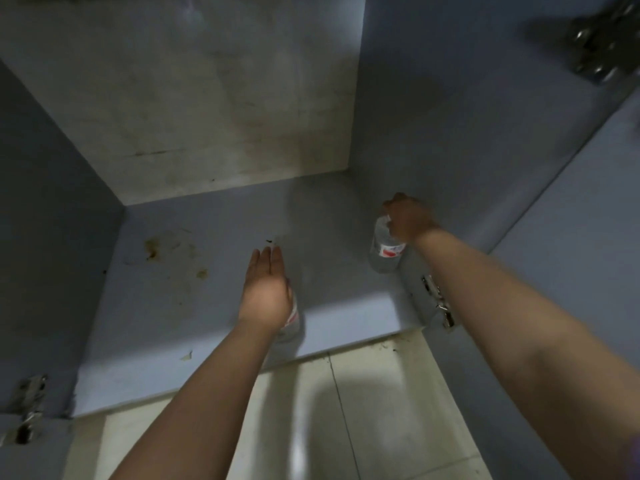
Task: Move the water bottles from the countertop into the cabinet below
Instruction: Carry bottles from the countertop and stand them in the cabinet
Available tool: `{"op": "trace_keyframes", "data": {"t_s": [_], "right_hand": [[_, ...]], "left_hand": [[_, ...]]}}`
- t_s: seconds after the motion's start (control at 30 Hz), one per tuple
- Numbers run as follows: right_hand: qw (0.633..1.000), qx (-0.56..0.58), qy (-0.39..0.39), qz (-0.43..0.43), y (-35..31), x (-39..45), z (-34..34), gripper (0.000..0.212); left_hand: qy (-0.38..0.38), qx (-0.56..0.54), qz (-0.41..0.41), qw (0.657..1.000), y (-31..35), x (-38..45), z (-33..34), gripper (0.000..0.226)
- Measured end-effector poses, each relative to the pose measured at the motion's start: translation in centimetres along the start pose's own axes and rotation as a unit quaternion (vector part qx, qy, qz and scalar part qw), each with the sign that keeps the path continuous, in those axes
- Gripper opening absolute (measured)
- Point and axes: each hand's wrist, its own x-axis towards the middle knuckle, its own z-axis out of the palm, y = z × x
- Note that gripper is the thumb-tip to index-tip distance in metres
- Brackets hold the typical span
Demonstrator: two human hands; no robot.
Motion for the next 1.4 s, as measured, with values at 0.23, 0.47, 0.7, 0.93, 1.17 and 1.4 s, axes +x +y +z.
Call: {"op": "trace_keyframes", "data": {"t_s": [0.23, 0.47, 0.7, 0.93, 1.17, 1.4], "right_hand": [[1.000, -0.007, 0.006, -0.002, 1.6, 1.2, -0.4, 0.037], [0.998, 0.021, 0.038, 0.037, 0.1, 1.2, 0.9, 0.045], [0.986, 0.071, 0.144, 0.043, 1.4, -0.2, 3.6, 0.050], [0.972, 0.165, 0.163, 0.033, 2.5, 0.6, 4.5, 0.033], [0.944, 0.272, 0.185, 0.019, 2.6, 1.7, 3.9, 0.029], [0.948, 0.273, 0.163, 0.028, 3.4, 1.4, 4.1, 0.035]], "left_hand": [[-0.018, 0.029, 0.003, 0.999, 0.5, 0.5, 0.1, 0.063], [-0.127, 0.079, -0.035, 0.988, 1.7, 0.4, -1.9, 0.056], [-0.162, 0.110, -0.003, 0.981, 3.4, 2.7, -3.1, 0.036], [-0.142, 0.051, 0.080, 0.985, 7.7, 7.8, -2.0, 0.034], [-0.138, 0.025, 0.141, 0.980, 12.5, 12.3, -0.3, 0.034], [-0.153, 0.045, 0.156, 0.975, 13.4, 14.3, 0.3, 0.044]]}}
